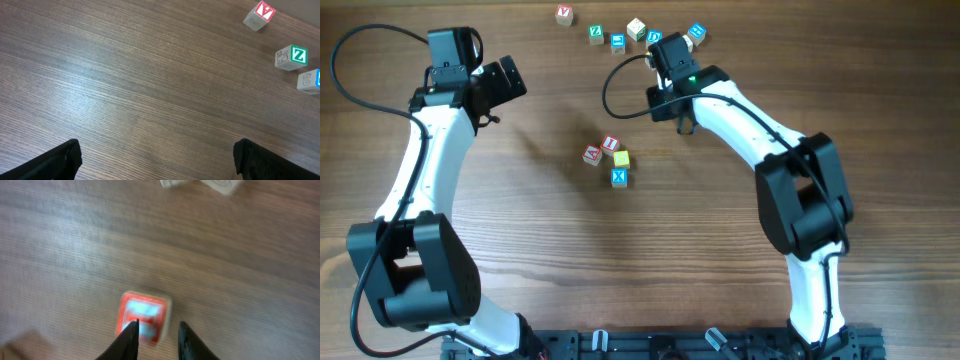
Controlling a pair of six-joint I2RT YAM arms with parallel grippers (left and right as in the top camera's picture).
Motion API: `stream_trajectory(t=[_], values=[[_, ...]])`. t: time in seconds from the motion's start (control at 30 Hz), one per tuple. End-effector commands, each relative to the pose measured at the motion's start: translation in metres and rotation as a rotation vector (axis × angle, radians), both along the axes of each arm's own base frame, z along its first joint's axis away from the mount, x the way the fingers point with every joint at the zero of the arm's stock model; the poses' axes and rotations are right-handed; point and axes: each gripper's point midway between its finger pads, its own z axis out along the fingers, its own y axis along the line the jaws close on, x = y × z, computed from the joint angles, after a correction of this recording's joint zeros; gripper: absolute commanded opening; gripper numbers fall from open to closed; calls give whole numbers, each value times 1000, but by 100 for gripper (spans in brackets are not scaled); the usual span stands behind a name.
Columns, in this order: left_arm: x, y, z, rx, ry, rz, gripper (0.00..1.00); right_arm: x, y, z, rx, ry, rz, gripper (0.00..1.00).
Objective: Form a circle
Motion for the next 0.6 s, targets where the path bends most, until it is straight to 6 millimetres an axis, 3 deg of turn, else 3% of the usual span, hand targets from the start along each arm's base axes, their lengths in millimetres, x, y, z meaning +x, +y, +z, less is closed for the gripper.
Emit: stream_trajectory(t=[0.0, 0.03, 0.1, 0.17, 0.27, 0.33, 0.57], values=[[1, 0, 6, -5, -15, 7, 100, -12, -11, 28, -23, 7, 7, 20], [1, 0, 6, -5, -15, 7, 100, -19, -15, 28, -34, 29, 7, 22], [1, 0, 6, -5, -15, 7, 100, -21, -16, 28, -40, 41, 7, 38], [1, 0, 6, -5, -15, 7, 100, -18, -14, 29, -31, 26, 5, 60], [1, 0, 6, -5, -15, 7, 100, -9, -10, 33, 18, -3, -59, 82], [1, 0, 6, -4, -15, 7, 100, -7, -8, 29, 72, 9, -167, 81], [1, 0, 6, -4, -15, 7, 100, -1, -5, -8, 76, 32, -230, 68]])
